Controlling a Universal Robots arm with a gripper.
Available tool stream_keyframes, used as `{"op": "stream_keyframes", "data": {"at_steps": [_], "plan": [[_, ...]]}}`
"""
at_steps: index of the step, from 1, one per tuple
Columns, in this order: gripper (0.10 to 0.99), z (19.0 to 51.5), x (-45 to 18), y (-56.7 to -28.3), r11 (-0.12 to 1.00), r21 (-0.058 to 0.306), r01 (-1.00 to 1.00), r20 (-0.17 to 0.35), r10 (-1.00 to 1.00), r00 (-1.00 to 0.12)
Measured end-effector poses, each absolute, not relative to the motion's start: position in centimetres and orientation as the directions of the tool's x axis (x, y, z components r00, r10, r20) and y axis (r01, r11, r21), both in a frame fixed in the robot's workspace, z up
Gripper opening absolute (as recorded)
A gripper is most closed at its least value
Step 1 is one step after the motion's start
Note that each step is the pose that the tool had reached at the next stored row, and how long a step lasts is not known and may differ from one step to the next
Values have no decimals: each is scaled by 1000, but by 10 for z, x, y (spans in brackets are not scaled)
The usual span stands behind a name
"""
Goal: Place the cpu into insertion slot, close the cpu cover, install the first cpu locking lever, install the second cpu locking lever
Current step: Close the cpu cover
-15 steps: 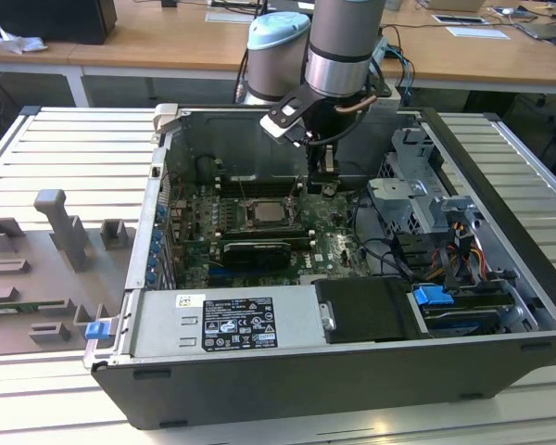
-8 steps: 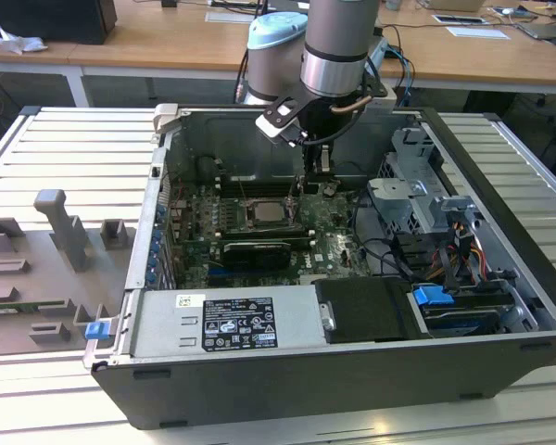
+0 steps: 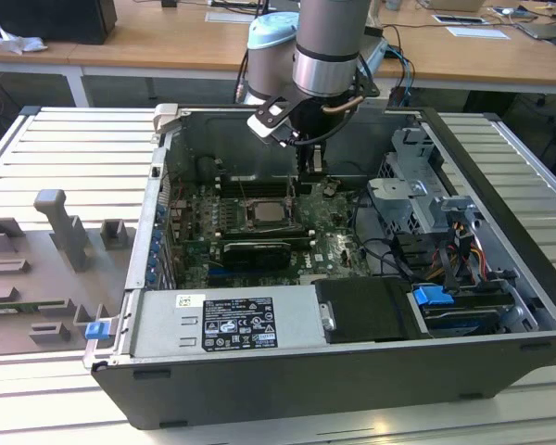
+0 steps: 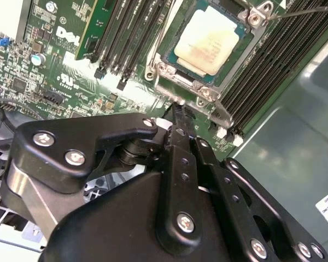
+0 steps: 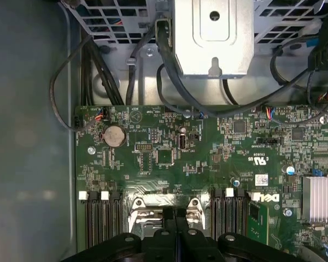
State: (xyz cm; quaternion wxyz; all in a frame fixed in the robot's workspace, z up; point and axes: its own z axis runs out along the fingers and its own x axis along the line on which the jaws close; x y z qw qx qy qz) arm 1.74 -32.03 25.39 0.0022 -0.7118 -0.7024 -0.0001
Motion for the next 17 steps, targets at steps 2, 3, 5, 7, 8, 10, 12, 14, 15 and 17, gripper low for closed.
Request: {"op": "stream_keyframes", "data": {"at_steps": [2,3,5,7,8,10,12,14,15,17], "plan": [[106,254,15,-320,-13,-3,1000,3,1000,13],[106,254,14,-320,-13,-3,1000,3,1000,13],[106,254,12,-320,-13,-3,1000,3,1000,13],[106,253,9,-320,-13,-3,1000,3,1000,13],[106,253,8,-320,-13,-3,1000,3,1000,13],[106,250,5,-320,-13,-2,1000,3,1000,13],[106,248,1,-320,-11,-1,1000,3,1000,11],[106,247,-3,-320,-8,-1,1000,3,1000,8],[106,247,-5,-320,-5,-1,1000,3,1000,5],[106,246,-9,-320,-1,-1,1000,4,1000,1]]}}
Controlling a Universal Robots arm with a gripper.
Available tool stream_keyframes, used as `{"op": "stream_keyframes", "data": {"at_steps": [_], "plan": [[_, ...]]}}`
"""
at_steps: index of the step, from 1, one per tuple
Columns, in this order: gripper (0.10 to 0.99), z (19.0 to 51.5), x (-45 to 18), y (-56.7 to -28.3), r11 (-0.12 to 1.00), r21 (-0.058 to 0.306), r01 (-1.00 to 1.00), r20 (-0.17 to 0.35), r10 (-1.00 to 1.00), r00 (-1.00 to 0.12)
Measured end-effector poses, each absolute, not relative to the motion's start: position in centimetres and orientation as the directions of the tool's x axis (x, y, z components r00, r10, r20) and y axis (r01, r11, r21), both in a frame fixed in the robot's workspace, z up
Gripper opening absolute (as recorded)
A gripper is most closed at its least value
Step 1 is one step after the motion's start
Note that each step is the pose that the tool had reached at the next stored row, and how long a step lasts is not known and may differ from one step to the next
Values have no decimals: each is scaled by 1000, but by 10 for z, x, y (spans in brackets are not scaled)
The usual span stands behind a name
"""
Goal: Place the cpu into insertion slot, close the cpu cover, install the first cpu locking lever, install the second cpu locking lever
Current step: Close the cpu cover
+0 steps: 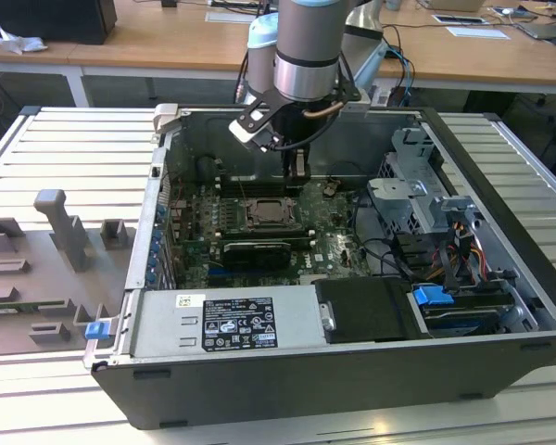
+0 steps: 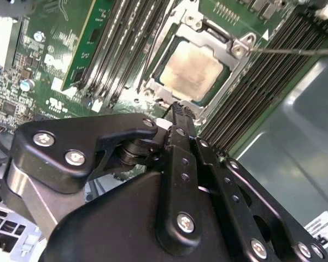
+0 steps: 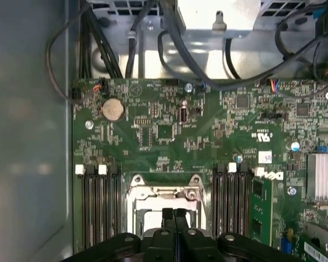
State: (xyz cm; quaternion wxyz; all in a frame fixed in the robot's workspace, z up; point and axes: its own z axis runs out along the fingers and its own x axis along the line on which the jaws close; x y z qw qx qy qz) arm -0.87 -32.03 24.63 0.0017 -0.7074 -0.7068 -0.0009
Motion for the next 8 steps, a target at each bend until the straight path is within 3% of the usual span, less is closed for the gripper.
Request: {"op": "stream_keyframes", "data": {"at_steps": [8], "plan": [[106,245,-20,-320,13,-1,1000,4,1000,-13]]}}
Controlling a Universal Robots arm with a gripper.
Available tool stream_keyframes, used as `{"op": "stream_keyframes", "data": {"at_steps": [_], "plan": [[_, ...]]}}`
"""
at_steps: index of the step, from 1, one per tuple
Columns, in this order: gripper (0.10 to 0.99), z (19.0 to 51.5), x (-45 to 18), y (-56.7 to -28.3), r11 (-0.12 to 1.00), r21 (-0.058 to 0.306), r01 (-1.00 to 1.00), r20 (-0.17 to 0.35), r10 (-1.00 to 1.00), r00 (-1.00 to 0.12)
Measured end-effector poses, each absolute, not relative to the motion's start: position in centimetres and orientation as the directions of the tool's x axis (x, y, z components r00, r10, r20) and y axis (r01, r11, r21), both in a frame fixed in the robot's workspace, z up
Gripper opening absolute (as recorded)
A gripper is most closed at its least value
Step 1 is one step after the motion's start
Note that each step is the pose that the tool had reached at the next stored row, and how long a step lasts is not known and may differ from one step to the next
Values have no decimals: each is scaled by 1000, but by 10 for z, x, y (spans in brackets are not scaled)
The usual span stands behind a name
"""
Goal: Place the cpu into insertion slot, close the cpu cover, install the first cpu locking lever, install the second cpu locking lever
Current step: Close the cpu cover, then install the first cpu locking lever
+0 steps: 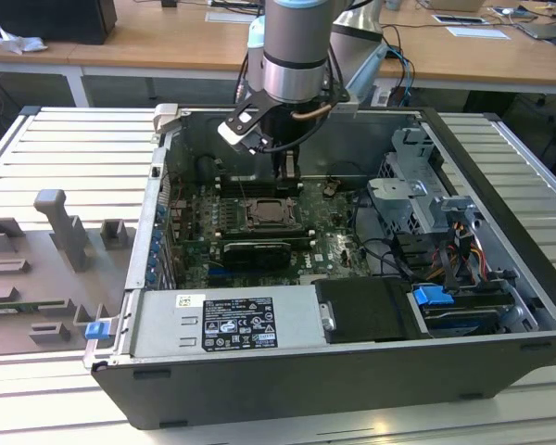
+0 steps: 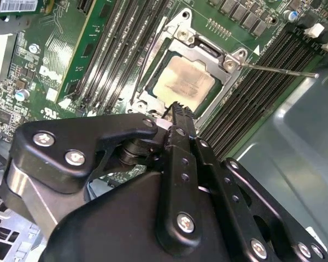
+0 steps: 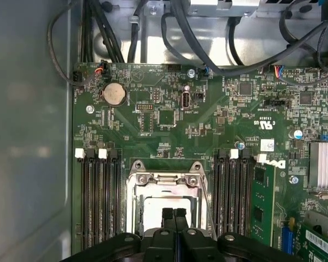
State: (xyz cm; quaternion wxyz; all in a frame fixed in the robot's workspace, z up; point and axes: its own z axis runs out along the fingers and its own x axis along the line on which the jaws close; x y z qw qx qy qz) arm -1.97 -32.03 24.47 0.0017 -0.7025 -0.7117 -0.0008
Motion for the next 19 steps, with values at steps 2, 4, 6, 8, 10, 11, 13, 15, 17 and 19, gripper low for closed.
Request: {"op": "stream_keyframes", "data": {"at_steps": [2,4,6,8,10,11,13,15,17,19], "plan": [[106,245,-20,-320,14,-1,1000,4,1000,-14],[106,245,-22,-320,14,-1,1000,4,1000,-14],[106,245,-23,-320,14,-1,1000,4,1000,-14],[106,245,-24,-320,14,-1,1000,4,1000,-14],[106,245,-25,-320,14,-1,1000,4,1000,-14],[106,245,-25,-320,14,-1,1000,4,1000,-14],[106,245,-26,-320,14,-1,1000,4,1000,-14],[106,245,-27,-320,14,-1,1000,4,1000,-14],[106,245,-28,-320,14,-1,1000,4,1000,-14],[106,245,-28,-320,14,-1,1000,4,1000,-14]]}}
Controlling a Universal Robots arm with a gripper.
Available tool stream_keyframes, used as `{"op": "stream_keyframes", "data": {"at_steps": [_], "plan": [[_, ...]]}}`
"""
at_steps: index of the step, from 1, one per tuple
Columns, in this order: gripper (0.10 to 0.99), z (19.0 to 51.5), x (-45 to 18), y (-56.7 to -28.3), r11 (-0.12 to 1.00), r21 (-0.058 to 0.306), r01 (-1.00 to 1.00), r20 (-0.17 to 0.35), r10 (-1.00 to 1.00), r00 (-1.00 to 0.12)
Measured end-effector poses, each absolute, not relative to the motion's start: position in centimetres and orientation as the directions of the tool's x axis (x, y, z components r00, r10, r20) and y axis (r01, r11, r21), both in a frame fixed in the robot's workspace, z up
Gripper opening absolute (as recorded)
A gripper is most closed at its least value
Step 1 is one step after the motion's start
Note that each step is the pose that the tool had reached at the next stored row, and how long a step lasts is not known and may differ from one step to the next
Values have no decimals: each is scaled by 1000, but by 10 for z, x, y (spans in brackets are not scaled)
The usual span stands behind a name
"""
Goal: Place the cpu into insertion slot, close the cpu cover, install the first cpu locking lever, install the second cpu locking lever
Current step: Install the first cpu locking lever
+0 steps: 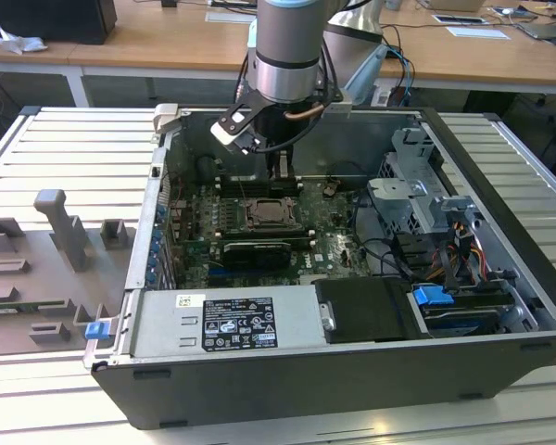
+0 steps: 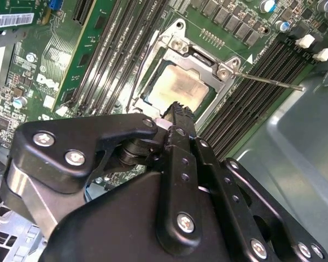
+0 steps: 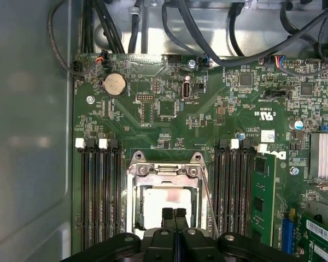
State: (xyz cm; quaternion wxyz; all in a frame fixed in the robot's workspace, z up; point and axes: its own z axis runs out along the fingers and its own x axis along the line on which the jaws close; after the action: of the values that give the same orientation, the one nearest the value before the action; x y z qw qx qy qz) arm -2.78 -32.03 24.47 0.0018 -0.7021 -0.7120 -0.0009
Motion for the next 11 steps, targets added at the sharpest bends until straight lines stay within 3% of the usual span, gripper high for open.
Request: {"op": "stream_keyframes", "data": {"at_steps": [11], "plan": [[106,263,-28,-320,14,-1,1000,4,1000,-14]]}}
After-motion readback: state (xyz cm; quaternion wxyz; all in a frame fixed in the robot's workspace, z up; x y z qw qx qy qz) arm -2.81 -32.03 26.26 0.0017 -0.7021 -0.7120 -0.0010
